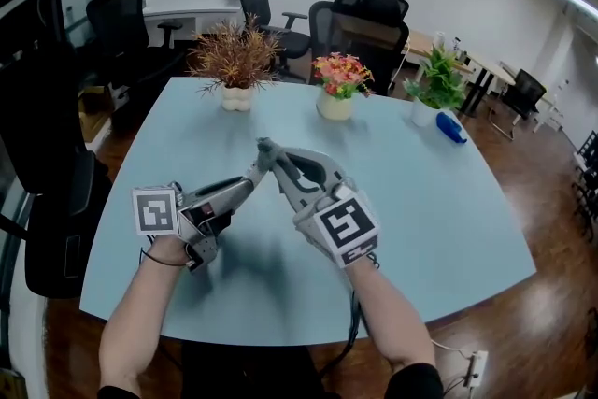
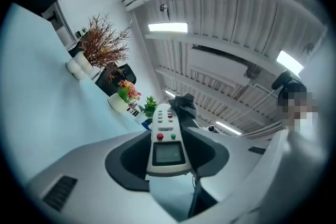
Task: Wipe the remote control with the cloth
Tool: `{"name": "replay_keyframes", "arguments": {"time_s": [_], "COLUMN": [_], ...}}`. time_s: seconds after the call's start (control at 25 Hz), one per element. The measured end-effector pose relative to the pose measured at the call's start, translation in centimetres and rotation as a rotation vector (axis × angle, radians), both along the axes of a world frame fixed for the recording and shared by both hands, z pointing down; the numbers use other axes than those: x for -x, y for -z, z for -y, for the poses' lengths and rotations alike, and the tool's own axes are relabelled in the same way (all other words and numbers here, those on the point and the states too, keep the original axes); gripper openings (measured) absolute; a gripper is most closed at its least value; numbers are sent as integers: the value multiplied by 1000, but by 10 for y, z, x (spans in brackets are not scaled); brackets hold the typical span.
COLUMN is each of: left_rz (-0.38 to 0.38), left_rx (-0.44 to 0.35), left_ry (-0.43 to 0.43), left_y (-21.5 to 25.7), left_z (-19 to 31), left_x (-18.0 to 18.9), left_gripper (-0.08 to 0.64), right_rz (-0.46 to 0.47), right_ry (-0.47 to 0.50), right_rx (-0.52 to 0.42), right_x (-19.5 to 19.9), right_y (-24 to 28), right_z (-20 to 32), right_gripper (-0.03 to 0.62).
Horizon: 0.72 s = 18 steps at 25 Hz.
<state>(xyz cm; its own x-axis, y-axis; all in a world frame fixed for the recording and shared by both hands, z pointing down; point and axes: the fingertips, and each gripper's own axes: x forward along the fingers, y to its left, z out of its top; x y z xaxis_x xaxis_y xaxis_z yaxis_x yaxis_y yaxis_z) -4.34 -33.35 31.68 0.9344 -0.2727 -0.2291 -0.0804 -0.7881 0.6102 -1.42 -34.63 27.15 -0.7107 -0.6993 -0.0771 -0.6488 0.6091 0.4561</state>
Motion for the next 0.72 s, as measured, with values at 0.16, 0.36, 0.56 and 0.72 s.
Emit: {"name": "replay_keyframes", "arguments": {"time_s": [0.16, 0.36, 0.56, 0.72], "left_rz": [-55, -181, -91, 14], "left_rx": [35, 89, 23, -37], "left_ry": [-20, 2, -14, 2], "left_y": [3, 9, 7, 0], "left_z": [0, 9, 1, -2], "left_x": [2, 15, 6, 1], "left_gripper": [175, 175, 181, 175], "right_rz": [85, -77, -17, 42], "right_ry": [3, 233, 76, 72], "right_rx": [1, 31, 38, 9], "right_x": [-24, 41, 17, -4], "right_y": [17, -10, -3, 16], "right_z": [3, -41, -15, -13], "right_gripper": [26, 26, 26, 26]}}
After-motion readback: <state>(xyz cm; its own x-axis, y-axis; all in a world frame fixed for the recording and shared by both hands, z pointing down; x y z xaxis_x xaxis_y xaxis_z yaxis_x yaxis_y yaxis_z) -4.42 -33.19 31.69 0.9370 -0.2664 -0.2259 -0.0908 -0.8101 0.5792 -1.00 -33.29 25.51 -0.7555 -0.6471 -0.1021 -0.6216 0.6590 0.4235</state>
